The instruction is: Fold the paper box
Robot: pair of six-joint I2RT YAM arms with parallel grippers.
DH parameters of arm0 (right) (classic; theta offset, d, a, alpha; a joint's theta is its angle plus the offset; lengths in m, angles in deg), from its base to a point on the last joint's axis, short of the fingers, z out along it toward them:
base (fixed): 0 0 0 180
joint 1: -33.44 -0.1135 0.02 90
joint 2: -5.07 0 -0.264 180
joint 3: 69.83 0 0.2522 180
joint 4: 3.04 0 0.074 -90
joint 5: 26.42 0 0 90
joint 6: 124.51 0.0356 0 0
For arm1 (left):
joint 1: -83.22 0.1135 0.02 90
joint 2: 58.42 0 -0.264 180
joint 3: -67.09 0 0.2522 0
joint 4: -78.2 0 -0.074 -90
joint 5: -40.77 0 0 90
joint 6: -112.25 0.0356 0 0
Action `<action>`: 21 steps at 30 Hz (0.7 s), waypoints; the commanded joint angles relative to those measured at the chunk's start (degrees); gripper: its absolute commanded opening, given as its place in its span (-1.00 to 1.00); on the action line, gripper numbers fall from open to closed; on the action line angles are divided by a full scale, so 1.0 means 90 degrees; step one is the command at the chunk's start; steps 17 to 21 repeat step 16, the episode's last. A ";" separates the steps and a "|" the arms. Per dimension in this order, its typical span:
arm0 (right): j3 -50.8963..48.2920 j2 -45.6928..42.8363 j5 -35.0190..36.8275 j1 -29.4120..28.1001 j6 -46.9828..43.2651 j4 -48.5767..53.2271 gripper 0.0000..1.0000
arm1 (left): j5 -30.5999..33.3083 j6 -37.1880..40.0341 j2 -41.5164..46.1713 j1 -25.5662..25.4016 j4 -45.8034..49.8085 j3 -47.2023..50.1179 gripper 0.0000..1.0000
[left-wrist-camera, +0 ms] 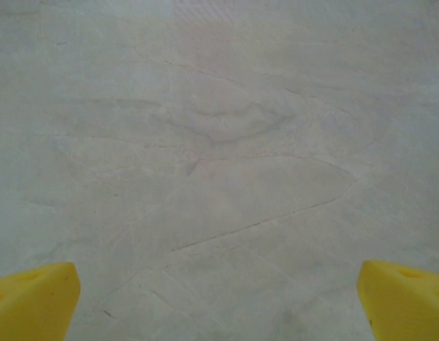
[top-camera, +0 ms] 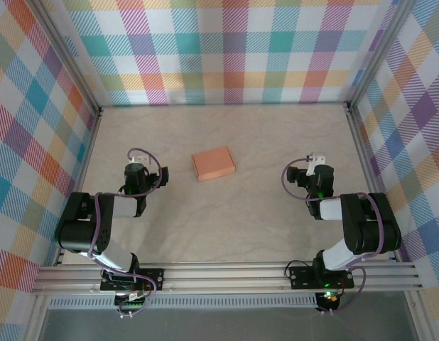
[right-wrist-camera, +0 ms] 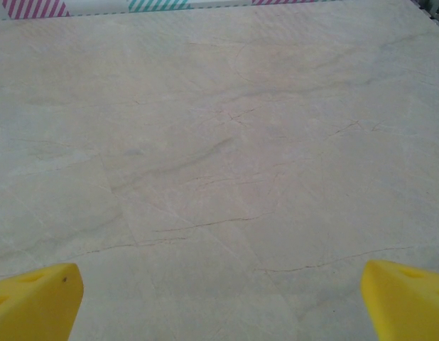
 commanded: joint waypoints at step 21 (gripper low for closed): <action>0.0126 -0.0015 -0.0097 0.0045 0.0073 -0.0248 0.99 | -0.0123 -0.0073 0.0046 0.0051 -0.0291 0.0015 1.00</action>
